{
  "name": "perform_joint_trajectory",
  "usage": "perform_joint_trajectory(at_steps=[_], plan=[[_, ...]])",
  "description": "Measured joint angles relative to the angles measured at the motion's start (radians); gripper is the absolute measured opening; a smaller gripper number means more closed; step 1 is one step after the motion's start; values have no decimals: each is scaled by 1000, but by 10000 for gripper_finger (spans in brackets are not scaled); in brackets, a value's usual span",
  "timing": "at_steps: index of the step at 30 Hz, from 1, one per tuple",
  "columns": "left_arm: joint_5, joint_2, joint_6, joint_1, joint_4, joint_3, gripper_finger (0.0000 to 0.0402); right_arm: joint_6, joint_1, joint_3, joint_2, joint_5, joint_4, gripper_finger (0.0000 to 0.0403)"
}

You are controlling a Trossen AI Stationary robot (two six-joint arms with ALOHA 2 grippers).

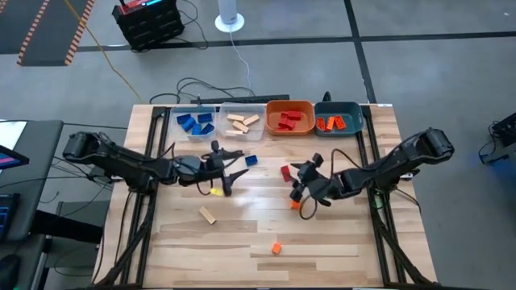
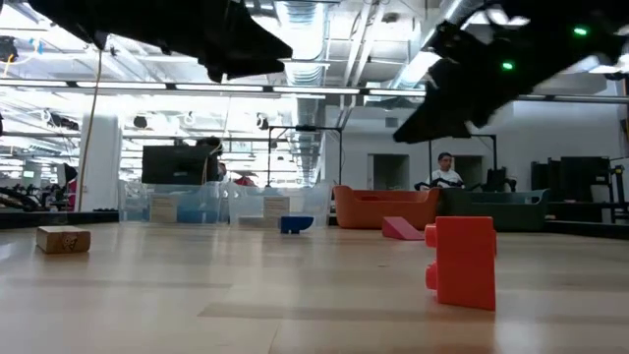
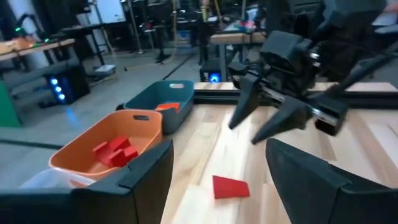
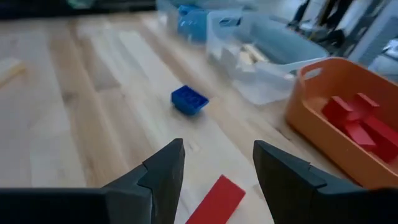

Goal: Sort blocks
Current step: Put the red block into the orange bin

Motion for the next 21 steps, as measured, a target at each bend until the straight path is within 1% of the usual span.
perform_joint_trajectory(at_steps=[2, 5, 8, 12, 17, 21], plan=[[0, 0, 15, -6, -4, 0, 249, 9, 4, -25, 0, 38, 53, 223], [-3, 0, 17, 0, -39, 0, 249, 15, -15, -30, -3, 40, 68, 223], [-4, 0, 38, 1, -44, 0, 249, 22, -22, -30, 4, 36, 55, 223], [-7, 0, 68, -9, -49, 0, 249, 22, -19, -30, 5, 34, -15, 225], [-11, 0, 64, 0, -98, 0, 249, 32, -2, -30, 5, 33, -31, 242], [-11, 0, 41, 27, -151, -1, 249, 83, -10, -30, 5, 32, -63, 262]])
